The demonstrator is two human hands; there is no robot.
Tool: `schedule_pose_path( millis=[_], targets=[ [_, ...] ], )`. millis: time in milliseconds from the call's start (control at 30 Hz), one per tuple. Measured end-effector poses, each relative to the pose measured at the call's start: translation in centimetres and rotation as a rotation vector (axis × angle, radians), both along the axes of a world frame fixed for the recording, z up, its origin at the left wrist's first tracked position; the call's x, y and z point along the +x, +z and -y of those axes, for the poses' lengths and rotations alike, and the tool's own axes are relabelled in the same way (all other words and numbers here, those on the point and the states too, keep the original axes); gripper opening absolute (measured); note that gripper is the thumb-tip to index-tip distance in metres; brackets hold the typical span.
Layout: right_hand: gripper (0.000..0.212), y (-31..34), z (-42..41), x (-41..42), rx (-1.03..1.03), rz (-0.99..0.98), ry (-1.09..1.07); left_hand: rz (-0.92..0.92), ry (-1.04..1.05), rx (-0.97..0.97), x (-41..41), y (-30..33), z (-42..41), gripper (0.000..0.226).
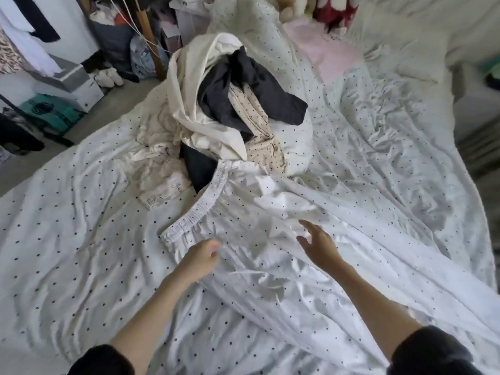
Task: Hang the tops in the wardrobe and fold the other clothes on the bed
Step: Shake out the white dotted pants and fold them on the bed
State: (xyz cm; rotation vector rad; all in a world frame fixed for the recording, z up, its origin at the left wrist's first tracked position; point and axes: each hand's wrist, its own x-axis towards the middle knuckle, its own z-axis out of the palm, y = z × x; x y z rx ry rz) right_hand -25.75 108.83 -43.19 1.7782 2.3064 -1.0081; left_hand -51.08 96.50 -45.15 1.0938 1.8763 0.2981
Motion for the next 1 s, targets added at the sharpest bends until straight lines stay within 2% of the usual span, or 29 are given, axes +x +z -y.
schedule_pose_path(
  millis=[133,267,367,500,600,700,767,900,1000],
  targets=[
    [0.047,-2.3,2.7,8.4,0.013,0.064,-0.138,-0.055,-0.18,0.187,7.7,-1.7,-1.9,0.035],
    [0.046,-3.8,4.1,15.6,0.048,0.129,-0.304,-0.206,-0.423,0.461,13.8,-2.4,-4.5,0.037],
    [0.044,-4.8,4.8,21.3,0.048,0.172,-0.392,-0.264,-0.56,0.564,18.7,-2.4,-6.9,0.04],
    [0.044,-6.6,3.2,28.9,0.091,0.227,-0.459,-0.361,-0.737,0.591,25.6,-4.0,-10.9,0.044],
    [0.046,-8.7,0.8,34.7,0.155,0.282,-0.533,-0.439,-0.794,0.641,31.3,-5.5,-14.4,0.043],
    [0.052,-11.3,-0.9,39.8,0.133,0.399,-0.512,-0.548,-0.885,0.653,36.7,-7.9,-17.7,0.051],
    [0.045,-12.5,-1.7,41.9,0.127,0.408,-0.501,-0.627,-0.925,0.643,39.0,-8.6,-19.2,0.053],
    [0.03,-14.1,-3.6,47.5,0.234,0.444,-0.477,-0.694,-0.975,0.707,44.1,-8.7,-21.8,0.03],
    [0.025,-13.3,-6.2,50.5,0.311,0.416,-0.504,-0.686,-0.875,0.698,45.0,-7.3,-24.1,0.022]
  ],
)
